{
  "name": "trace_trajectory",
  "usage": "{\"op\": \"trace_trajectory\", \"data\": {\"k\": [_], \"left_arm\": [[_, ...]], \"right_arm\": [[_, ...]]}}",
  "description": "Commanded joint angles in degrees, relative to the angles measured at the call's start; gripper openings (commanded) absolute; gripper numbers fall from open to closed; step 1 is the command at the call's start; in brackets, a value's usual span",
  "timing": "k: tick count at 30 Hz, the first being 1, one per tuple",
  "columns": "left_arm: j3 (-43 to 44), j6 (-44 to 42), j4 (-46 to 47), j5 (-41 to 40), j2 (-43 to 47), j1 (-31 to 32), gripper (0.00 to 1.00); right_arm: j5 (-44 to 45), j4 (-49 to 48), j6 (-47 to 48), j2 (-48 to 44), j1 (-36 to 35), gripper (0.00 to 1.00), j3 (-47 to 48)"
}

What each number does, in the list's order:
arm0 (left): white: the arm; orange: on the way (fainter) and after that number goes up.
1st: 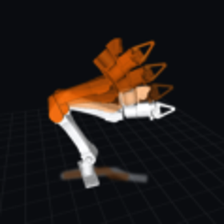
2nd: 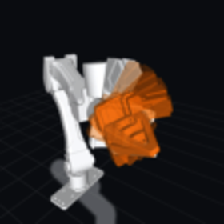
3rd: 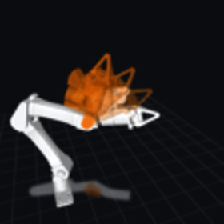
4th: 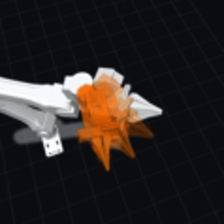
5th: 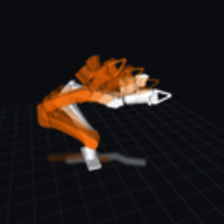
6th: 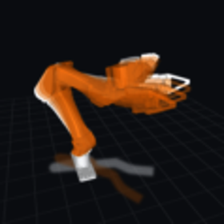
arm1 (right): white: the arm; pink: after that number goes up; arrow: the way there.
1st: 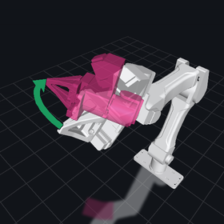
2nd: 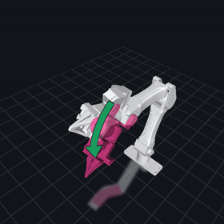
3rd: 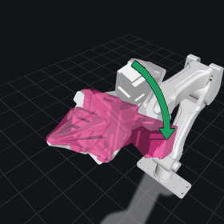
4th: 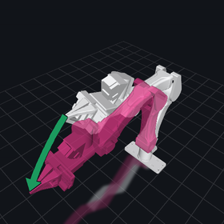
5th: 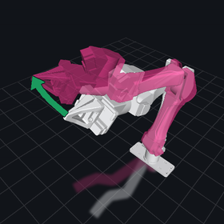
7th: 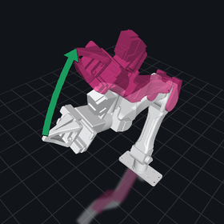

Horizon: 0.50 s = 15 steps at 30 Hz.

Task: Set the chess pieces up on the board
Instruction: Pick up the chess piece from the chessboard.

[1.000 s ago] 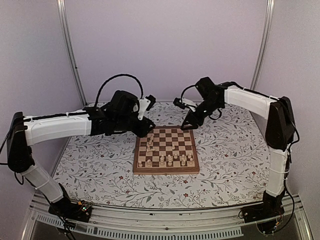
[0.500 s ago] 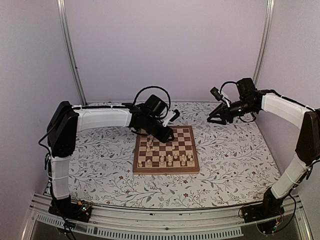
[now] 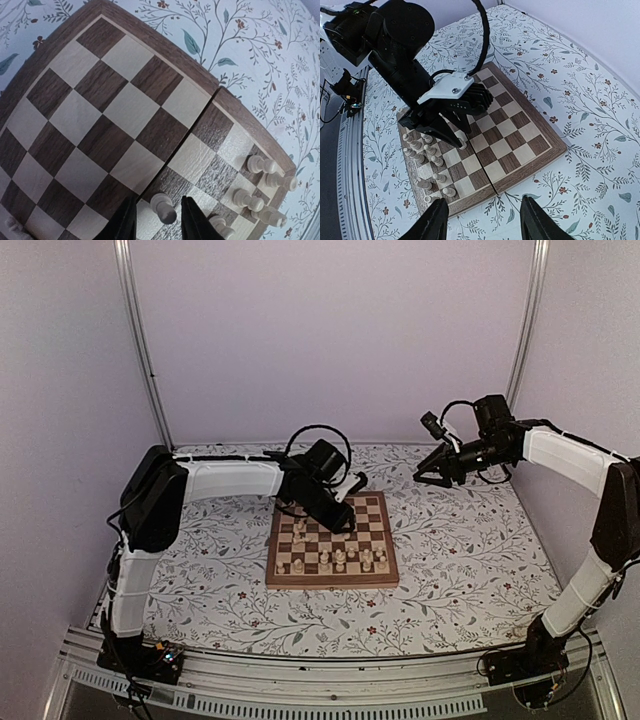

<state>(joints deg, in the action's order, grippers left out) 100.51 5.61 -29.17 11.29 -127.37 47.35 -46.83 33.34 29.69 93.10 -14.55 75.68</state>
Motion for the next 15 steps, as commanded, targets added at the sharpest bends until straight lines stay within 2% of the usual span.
{"op": "trace_trajectory", "data": {"k": [1, 10, 15], "left_arm": [[1.36, -0.75, -2.61, 0.04, -0.93, -0.07, 0.32], [1.21, -1.27, -3.09, 1.43, -1.44, 0.02, 0.24], [1.85, -1.3, -3.76, 1.98, -2.1, 0.02, 0.16]], "right_arm": [[-0.08, -0.55, 1.02, 0.05, -0.04, 0.51, -0.53], [0.07, -0.47, 1.21, 1.02, 0.0, 0.51, -0.44], [0.33, -0.38, 1.24, 1.16, -0.04, 0.51, -0.44]]}}
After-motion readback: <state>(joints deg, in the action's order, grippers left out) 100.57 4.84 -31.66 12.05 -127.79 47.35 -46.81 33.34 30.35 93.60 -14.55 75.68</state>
